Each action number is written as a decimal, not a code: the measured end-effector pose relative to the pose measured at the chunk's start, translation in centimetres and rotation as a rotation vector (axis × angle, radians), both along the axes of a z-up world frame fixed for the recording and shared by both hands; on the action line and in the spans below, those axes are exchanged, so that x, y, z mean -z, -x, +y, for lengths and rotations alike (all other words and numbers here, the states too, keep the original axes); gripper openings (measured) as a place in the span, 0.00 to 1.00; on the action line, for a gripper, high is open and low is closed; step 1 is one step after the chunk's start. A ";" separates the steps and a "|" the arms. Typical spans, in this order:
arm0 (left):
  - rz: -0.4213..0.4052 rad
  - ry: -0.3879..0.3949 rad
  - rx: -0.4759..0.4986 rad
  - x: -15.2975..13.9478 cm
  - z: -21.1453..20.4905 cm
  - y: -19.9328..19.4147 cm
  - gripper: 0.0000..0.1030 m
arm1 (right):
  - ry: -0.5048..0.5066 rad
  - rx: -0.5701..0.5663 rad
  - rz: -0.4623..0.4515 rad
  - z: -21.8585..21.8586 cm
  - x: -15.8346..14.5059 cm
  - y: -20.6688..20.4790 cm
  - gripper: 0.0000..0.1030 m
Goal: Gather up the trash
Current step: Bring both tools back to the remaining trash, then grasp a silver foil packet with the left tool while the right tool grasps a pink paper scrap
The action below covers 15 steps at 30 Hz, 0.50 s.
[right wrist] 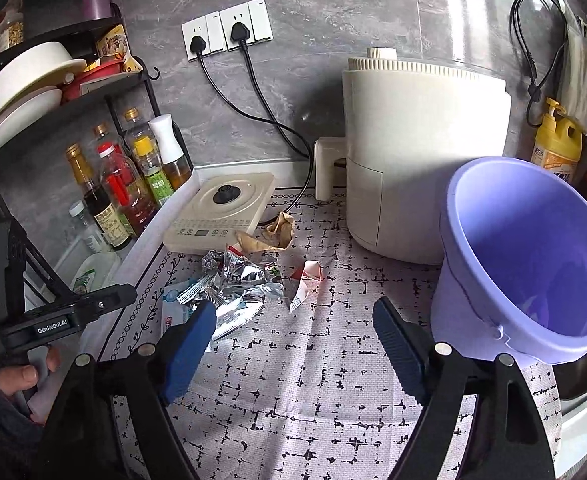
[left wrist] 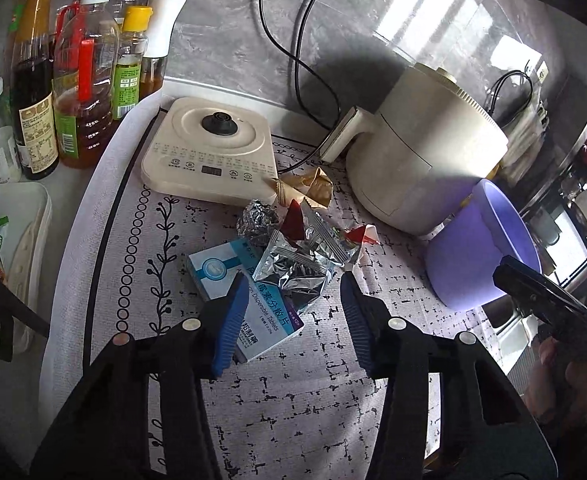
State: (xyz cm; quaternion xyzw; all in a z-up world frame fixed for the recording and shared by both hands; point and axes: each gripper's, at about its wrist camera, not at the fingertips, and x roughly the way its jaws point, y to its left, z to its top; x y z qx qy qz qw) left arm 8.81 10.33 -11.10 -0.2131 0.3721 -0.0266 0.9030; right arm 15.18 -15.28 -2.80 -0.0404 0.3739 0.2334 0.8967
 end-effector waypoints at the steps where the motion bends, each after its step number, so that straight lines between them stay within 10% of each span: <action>1: 0.002 0.004 0.008 0.4 0.0 -0.3 0.42 | 0.005 0.001 -0.003 0.1 0.1 0.0 0.77; 15: 0.063 0.084 0.068 5.4 1.1 -5.1 0.33 | 0.083 0.033 0.011 1.2 3.0 -0.7 0.77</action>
